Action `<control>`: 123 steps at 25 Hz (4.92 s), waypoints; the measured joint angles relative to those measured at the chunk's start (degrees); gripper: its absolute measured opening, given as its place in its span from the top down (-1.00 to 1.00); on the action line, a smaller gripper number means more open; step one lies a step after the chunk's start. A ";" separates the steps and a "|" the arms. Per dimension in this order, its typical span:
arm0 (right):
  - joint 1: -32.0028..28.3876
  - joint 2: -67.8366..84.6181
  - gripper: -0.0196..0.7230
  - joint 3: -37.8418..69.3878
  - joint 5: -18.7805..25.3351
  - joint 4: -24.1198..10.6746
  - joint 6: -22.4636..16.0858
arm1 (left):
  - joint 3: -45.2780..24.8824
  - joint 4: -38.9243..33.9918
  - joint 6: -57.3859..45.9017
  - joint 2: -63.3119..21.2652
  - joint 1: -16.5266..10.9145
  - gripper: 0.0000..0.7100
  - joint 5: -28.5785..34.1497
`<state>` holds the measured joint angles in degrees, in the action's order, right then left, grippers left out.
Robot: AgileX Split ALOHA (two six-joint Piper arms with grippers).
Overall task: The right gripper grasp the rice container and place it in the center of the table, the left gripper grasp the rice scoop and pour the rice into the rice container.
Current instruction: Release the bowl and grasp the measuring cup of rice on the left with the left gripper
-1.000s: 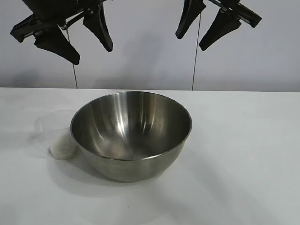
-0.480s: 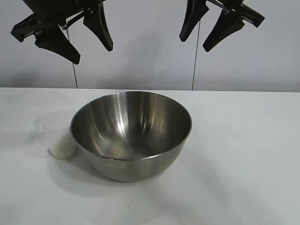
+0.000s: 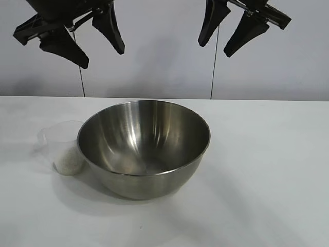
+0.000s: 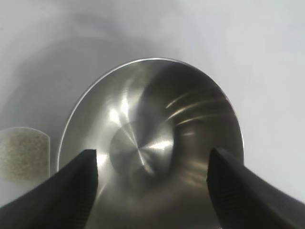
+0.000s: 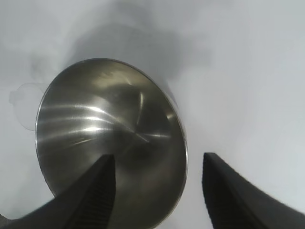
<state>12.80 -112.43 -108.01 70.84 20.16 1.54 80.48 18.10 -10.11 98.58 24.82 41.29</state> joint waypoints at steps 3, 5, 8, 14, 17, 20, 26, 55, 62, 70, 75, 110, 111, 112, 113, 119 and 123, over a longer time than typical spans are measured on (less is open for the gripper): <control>0.00 0.00 -0.07 0.00 0.00 0.00 0.24 | 0.00 -1.79 0.48 0.00 0.00 -0.35 -0.63; 0.00 0.00 -0.07 0.00 0.00 0.00 0.95 | 0.00 -4.99 0.67 -0.17 0.00 -0.36 -0.63; 0.00 0.00 -0.07 0.00 0.00 0.00 1.85 | -1.49 -10.21 0.87 -2.08 0.00 -0.41 -0.63; 0.00 0.00 -0.07 0.00 -0.03 -0.12 2.34 | -16.66 -16.04 0.89 -14.28 0.00 -0.44 -14.44; 0.00 0.00 -0.07 0.00 -0.03 -0.18 2.39 | -28.74 -16.89 1.13 -22.27 0.00 -0.44 -27.47; 0.00 0.00 -0.07 0.00 -0.03 -0.22 2.39 | -40.94 -18.75 2.68 -29.74 0.00 -0.44 -39.20; 0.00 0.00 -0.07 0.00 -0.03 -0.22 2.44 | -59.31 -19.92 9.64 -33.35 0.00 -0.43 -57.84; 0.00 0.00 -0.07 0.00 0.01 -0.22 2.55 | -81.05 4.21 15.81 -24.77 0.00 -0.11 -97.98; 0.00 0.00 -0.07 0.00 0.01 -0.22 2.58 | -80.78 3.69 4.55 -5.72 0.00 -0.10 -106.35; 0.00 0.00 -0.07 0.00 0.01 -0.41 2.58 | -77.64 -1.95 0.60 2.90 -0.22 -0.08 -106.65; 0.00 0.00 -0.07 0.00 0.01 -0.52 2.62 | -77.45 -8.14 2.70 2.83 -6.88 -0.01 -107.23; 0.00 0.00 -0.07 0.00 -0.26 -0.68 2.62 | -68.02 -53.31 0.59 3.90 -34.19 -0.16 -107.31; 0.00 0.00 -0.07 0.00 -0.26 -0.68 2.62 | -68.02 -53.31 1.03 5.06 -34.19 -0.17 -107.45; 0.00 0.00 -0.07 0.00 -0.26 -0.68 2.62 | -68.02 -53.31 1.49 6.77 -34.19 -0.17 -107.46; 0.00 0.00 -0.07 0.00 -0.26 -0.68 2.62 | -68.02 -53.30 1.97 8.81 -34.19 -0.17 -107.46; 0.00 0.00 -0.07 0.00 -0.26 -0.68 2.62 | -64.13 -53.44 4.22 18.21 -34.19 -0.17 -107.24; 0.00 0.00 -0.07 0.00 -0.33 -0.68 2.62 | -60.46 -54.75 4.34 19.87 -34.19 -0.17 -107.29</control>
<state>12.80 -112.43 -108.01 70.50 19.48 4.16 20.02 -36.65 -5.77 118.46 -9.37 -66.01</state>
